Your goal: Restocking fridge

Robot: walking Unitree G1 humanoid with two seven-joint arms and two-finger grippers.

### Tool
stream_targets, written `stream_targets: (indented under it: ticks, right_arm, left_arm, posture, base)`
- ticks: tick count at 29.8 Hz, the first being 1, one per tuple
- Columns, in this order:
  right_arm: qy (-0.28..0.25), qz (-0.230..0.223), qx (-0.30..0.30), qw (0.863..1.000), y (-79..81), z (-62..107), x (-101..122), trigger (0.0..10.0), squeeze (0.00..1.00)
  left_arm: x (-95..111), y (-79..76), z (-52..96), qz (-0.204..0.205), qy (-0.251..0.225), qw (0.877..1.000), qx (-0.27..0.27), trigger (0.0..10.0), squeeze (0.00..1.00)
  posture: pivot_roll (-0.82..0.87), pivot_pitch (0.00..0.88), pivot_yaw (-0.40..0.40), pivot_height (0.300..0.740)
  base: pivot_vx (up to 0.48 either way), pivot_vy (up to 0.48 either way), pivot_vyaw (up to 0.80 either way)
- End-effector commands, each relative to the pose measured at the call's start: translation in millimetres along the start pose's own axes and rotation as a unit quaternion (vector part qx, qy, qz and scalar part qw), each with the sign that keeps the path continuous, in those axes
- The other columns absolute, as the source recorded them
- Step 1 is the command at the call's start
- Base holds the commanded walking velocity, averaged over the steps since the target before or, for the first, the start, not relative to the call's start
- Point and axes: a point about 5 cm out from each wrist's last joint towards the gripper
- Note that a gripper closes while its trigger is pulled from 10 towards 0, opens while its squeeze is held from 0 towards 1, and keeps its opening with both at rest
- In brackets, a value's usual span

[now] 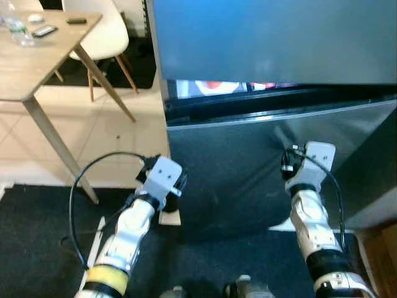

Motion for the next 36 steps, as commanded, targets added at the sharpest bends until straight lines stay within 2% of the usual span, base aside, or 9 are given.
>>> stream_targets:
  ticks: [1,20,26,28,29,31,33,35,36]
  right_arm:
    - [0.002,0.006,-0.004,1.000,-3.5,0.0,-1,10.0,0.00]
    - [0.002,0.007,-0.006,1.000,-4.6,-0.2,-1,10.0,0.00]
    - [0.005,0.009,-0.004,1.000,-4.4,0.3,-3,10.0,0.00]
    - [0.035,0.023,0.024,0.999,-1.9,3.0,-15,10.0,0.00]
    - [0.035,0.023,0.024,0.999,-1.9,3.0,-15,10.0,0.00]
    - [0.090,0.086,0.075,0.989,3.1,11.1,-40,10.0,0.00]
    - [0.103,0.104,0.084,0.986,3.3,13.7,-46,10.0,0.00]
    - [0.122,0.129,0.083,0.981,-0.5,19.5,-59,10.0,0.00]
    - [0.138,0.130,0.076,0.979,-4.9,23.2,-66,10.0,0.00]
  left_arm:
    - [-3,-1.1,1.5,-0.001,0.007,1.000,-0.003,10.0,0.00]
    - [-5,-1.0,1.9,0.002,0.013,1.000,0.001,10.0,0.00]
    - [-15,-3.9,7.7,0.000,0.034,0.999,-0.004,10.0,0.00]
    - [-41,-17.7,23.9,-0.010,0.084,0.996,-0.040,10.0,0.00]
    - [-41,-17.7,23.9,-0.010,0.084,0.996,-0.040,10.0,0.00]
    - [-77,-24.5,47.6,0.018,0.166,0.985,-0.032,10.0,0.00]
    - [-86,-25.4,54.4,0.029,0.188,0.981,-0.023,10.0,0.00]
    - [-107,-25.0,74.0,0.054,0.246,0.968,0.013,10.0,0.00]
    - [-120,-24.8,87.6,0.076,0.284,0.955,0.036,10.0,0.00]
  posture:
    - [0.02,0.106,-0.011,0.740]
    - [0.02,0.105,-0.013,0.740]
    - [0.02,0.105,-0.013,0.740]
    - [0.02,0.105,-0.013,0.740]
    - [0.02,0.105,-0.013,0.740]
    - [0.02,0.101,-0.008,0.740]
    - [0.02,0.101,-0.008,0.740]
    - [0.01,0.100,-0.008,0.740]
    - [0.02,0.102,-0.014,0.740]
  base:
    - [0.300,0.000,0.00]
    - [0.300,0.000,0.00]
    - [0.143,0.000,0.00]
    - [0.000,0.000,0.00]
    - [0.000,0.000,0.00]
    - [0.000,0.000,0.00]
    - [0.000,0.000,0.00]
    - [0.000,0.000,0.00]
    - [0.000,0.000,0.00]
Point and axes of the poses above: a point about 5 cm out from each wrist's last joint towards the gripper, its own z axis pointing back from the gripper into the wrist, its own x axis along the axis of the wrist's last joint, y = z × x, and after that the axes turned 5 degrees about -z, right-handed
